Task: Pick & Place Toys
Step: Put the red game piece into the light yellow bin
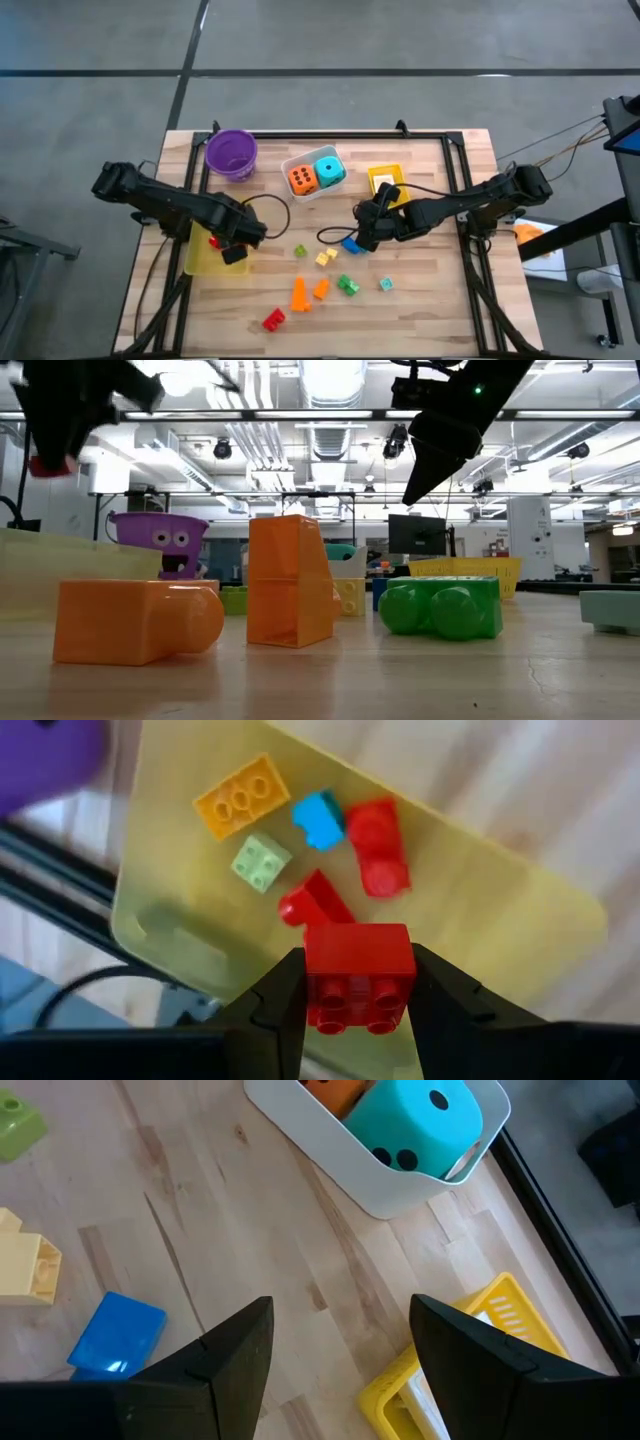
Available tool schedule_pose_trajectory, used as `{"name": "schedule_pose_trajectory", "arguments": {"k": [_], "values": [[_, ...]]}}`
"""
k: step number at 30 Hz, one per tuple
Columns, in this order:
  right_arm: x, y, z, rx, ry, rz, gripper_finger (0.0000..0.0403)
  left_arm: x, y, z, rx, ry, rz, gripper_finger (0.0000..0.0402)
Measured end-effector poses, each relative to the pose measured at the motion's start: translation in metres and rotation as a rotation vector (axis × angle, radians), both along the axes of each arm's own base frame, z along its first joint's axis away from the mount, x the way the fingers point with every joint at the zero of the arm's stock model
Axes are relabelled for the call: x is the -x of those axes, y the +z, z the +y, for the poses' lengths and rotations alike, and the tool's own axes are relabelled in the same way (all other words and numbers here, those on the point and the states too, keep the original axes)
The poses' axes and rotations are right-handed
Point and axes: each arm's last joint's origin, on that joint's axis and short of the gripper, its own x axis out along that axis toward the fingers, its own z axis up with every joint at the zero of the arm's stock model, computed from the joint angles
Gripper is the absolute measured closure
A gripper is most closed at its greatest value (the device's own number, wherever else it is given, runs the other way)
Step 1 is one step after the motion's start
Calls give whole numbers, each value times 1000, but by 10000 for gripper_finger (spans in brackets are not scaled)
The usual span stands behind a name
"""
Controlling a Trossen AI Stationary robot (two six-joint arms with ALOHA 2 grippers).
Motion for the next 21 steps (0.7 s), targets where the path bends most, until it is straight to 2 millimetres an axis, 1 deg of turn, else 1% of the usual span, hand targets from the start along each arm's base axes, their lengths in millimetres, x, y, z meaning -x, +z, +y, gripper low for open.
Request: {"name": "schedule_pose_trajectory", "arguments": {"k": [2, 4, 6, 9, 11, 15, 18, 21], "values": [[0, 0, 0, 0, 0, 0, 170, -1, -16, 2, -42, 125, -38, 276], [0, 0, 0, -1, 0, -3, 170, 3, -32, 3, -60, 255, -27, 276], [0, 0, 0, -1, 0, -3, 170, 7, -44, 3, -57, 309, -7, 276], [0, 0, 0, -1, 0, -5, 170, 10, -58, 3, -38, 300, 16, 276], [-1, 0, 0, -2, 0, -6, 170, 9, -64, 2, 29, 253, 2, 276], [-1, 0, 0, -2, 0, -7, 170, 4, -73, -5, 170, 178, -21, 276], [-1, 0, 0, -2, 0, -10, 170, 4, -79, -9, 192, 163, 5, 276], [-1, 0, 0, -3, 0, -12, 170, 4, -83, -13, 213, 107, 37, 276]]}}
